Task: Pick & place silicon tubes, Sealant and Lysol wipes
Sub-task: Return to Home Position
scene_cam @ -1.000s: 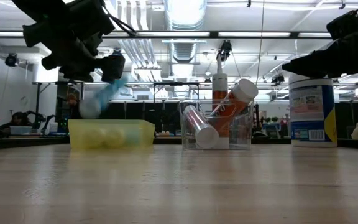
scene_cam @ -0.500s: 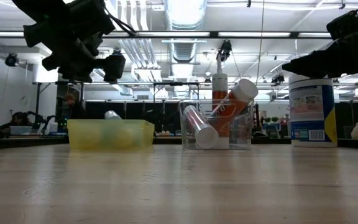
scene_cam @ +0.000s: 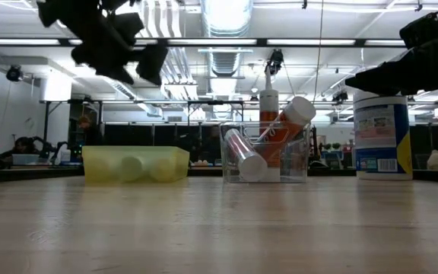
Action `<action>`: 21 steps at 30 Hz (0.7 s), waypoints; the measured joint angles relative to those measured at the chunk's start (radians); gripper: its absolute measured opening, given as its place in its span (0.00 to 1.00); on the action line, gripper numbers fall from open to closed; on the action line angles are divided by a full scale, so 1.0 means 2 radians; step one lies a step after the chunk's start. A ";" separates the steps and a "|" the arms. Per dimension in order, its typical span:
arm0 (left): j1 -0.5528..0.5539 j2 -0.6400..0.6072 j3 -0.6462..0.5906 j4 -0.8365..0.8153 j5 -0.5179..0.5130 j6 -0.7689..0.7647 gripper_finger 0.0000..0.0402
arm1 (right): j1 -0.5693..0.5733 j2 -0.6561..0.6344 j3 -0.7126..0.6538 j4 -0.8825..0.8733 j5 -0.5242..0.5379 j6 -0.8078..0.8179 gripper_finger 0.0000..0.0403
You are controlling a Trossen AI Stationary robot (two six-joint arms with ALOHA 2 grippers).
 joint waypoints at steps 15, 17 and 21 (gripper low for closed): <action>-0.031 -0.001 0.046 -0.015 -0.001 0.141 0.90 | 0.000 0.000 0.000 0.000 0.000 0.000 0.79; -0.031 -0.001 0.046 -0.014 -0.002 0.177 0.90 | 0.000 0.000 0.000 0.000 0.000 0.000 0.79; -0.031 0.000 0.046 -0.014 0.000 0.175 0.90 | 0.000 0.000 0.000 0.000 0.000 0.000 0.79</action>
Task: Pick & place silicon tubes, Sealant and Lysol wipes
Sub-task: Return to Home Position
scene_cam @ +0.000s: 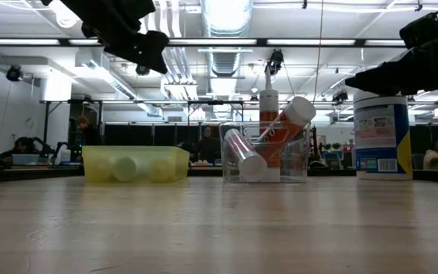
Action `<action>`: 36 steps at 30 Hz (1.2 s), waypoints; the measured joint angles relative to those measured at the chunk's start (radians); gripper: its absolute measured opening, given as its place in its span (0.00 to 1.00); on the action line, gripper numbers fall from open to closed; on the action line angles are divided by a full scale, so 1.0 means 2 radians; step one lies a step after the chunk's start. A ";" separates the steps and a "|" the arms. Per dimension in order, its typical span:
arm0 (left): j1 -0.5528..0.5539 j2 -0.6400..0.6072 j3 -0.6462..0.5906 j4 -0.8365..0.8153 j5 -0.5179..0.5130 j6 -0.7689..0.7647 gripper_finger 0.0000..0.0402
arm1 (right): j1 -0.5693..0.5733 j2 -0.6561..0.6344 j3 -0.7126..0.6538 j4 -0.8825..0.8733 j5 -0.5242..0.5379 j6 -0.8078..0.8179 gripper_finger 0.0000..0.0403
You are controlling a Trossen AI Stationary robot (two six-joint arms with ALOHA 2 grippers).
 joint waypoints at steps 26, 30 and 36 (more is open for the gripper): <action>0.008 -0.009 -0.057 0.125 0.498 0.280 0.90 | 0.000 0.000 0.000 0.000 0.000 0.000 0.79; 0.007 -0.008 -0.057 0.124 0.484 0.253 0.90 | 0.000 0.000 0.000 0.000 0.000 0.000 0.79; 0.007 -0.008 -0.057 0.122 0.483 0.248 0.90 | 0.000 0.000 0.000 0.000 0.000 0.000 0.79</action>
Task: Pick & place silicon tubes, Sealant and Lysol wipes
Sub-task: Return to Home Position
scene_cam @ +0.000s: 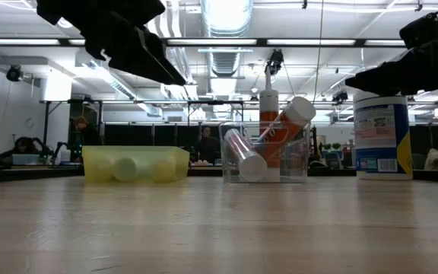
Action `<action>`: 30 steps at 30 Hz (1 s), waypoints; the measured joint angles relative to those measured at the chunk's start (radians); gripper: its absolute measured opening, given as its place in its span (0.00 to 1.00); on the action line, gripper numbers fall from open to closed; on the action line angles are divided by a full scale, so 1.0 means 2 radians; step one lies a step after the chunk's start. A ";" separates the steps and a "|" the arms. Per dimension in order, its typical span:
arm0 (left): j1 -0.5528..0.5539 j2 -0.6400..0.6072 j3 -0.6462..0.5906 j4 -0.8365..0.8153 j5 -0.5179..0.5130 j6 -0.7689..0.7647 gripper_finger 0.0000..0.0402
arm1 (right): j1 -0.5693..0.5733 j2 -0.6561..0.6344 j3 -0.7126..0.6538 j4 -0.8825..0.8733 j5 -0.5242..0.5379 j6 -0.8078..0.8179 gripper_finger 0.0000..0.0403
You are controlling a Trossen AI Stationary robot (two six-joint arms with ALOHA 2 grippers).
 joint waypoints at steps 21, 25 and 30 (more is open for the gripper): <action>0.026 -0.143 -0.001 -0.019 -0.002 -0.067 0.90 | 0.000 0.000 0.000 0.000 0.000 0.000 0.79; 0.026 -0.185 -0.001 -0.020 -0.002 -0.085 0.90 | 0.000 0.000 0.000 0.000 0.000 0.000 0.79; 0.026 -0.217 -0.001 -0.018 -0.001 -0.086 0.90 | 0.000 0.000 0.000 0.000 0.000 0.000 0.79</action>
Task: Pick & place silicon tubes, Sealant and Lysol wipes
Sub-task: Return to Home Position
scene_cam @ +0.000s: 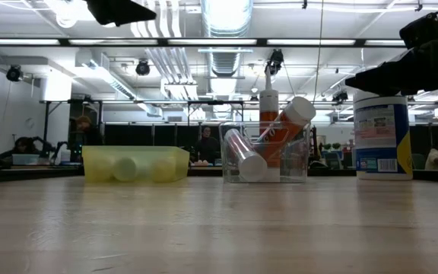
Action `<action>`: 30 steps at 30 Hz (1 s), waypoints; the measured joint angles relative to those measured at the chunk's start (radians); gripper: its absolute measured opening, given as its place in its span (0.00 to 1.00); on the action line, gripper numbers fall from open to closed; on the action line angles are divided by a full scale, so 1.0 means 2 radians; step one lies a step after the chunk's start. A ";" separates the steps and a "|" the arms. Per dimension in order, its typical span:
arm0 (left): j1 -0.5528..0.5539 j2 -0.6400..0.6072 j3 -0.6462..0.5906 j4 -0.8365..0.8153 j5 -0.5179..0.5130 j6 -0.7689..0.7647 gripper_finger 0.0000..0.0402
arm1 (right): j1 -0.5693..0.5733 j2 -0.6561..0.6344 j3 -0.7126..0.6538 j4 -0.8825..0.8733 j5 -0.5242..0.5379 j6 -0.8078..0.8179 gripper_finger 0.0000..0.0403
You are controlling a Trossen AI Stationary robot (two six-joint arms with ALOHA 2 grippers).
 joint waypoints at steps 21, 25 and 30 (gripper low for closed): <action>0.000 0.030 0.000 0.003 0.002 -0.098 0.90 | 0.000 0.000 0.000 0.000 0.000 0.000 0.79; 0.000 0.049 0.000 0.006 0.006 -0.128 0.90 | 0.000 0.000 0.000 0.000 0.000 0.000 0.79; 0.000 0.048 -0.010 0.041 0.010 -0.104 0.90 | 0.000 0.000 0.000 0.000 0.000 0.000 0.79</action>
